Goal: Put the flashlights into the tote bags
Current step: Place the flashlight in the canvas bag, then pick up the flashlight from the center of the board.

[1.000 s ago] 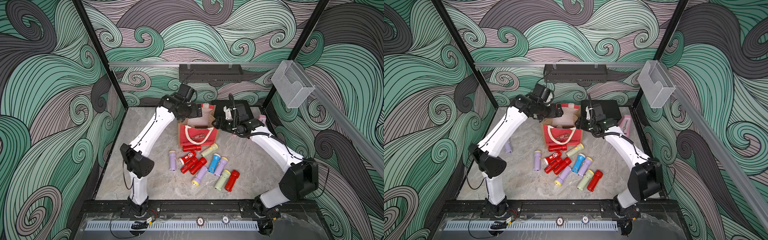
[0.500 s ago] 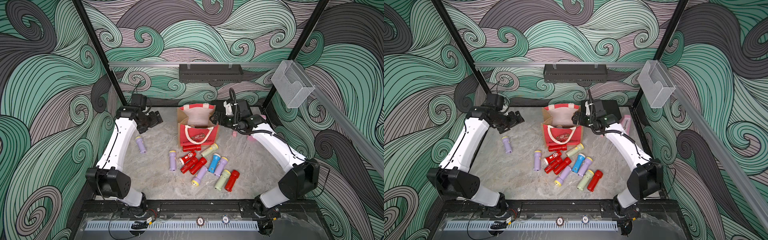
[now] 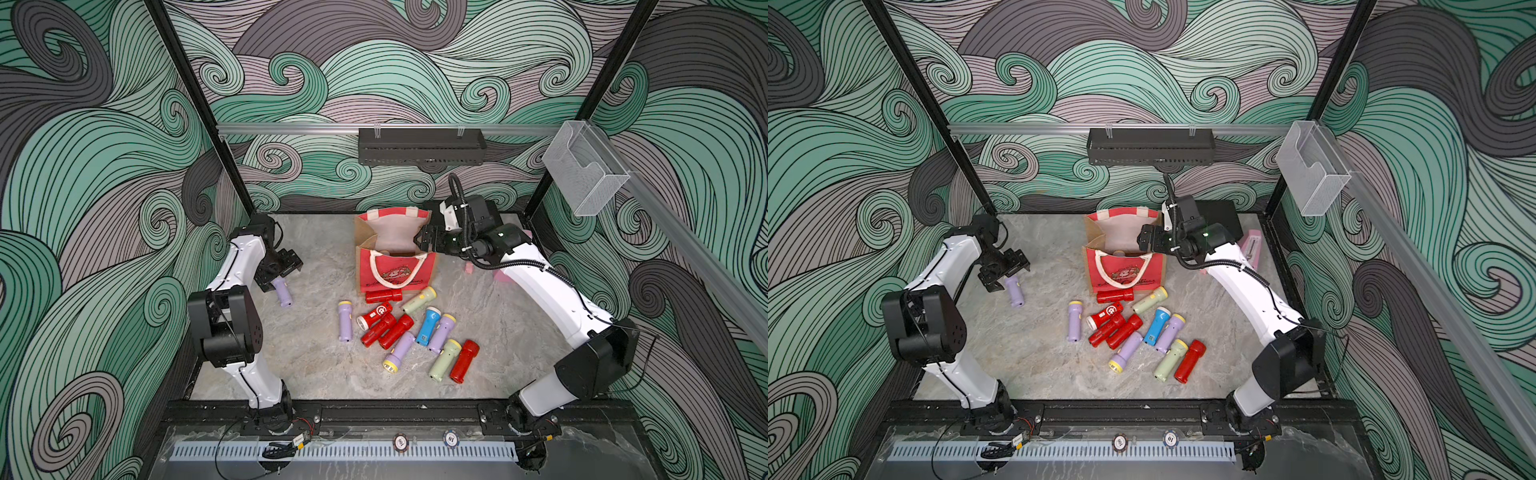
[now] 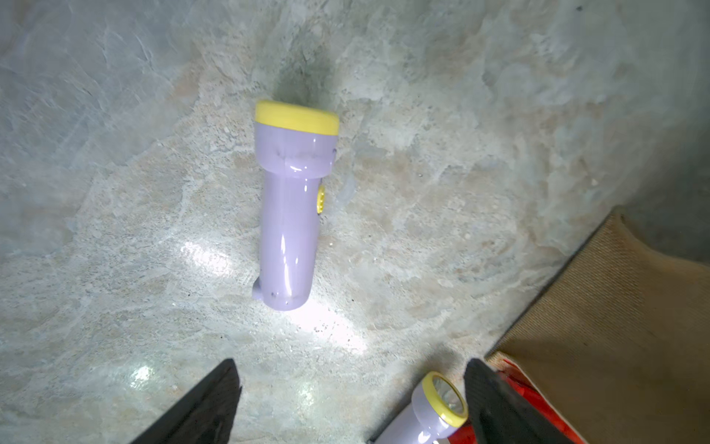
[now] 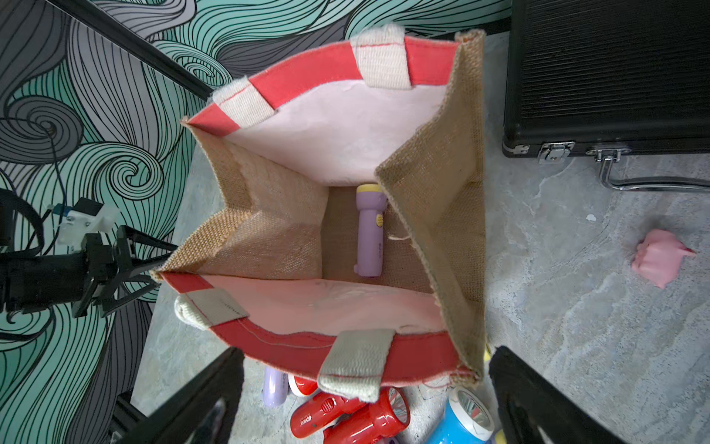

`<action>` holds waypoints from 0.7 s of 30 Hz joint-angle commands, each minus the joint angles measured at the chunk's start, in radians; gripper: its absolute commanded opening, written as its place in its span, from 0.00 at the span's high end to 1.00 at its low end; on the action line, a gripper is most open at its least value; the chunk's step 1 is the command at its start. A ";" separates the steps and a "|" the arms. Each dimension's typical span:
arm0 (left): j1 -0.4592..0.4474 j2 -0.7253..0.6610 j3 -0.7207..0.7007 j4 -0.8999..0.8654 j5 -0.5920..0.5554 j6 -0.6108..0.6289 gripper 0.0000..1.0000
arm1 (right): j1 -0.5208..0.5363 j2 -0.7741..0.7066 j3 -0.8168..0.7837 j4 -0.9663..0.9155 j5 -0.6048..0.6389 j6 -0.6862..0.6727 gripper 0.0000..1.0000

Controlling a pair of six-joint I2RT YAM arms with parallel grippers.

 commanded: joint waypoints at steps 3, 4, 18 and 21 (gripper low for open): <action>0.032 0.068 0.008 0.073 -0.057 0.023 0.09 | 0.010 -0.032 0.020 -0.035 0.018 -0.019 0.00; 0.036 0.086 0.013 0.076 -0.065 0.030 0.10 | 0.010 -0.034 0.021 -0.038 0.019 -0.020 0.01; 0.061 0.189 -0.037 0.142 -0.066 0.093 0.16 | 0.013 -0.047 0.022 -0.044 0.038 -0.024 0.00; 0.061 0.200 -0.046 0.151 -0.061 0.084 0.22 | 0.013 -0.042 0.022 -0.036 0.036 -0.019 0.00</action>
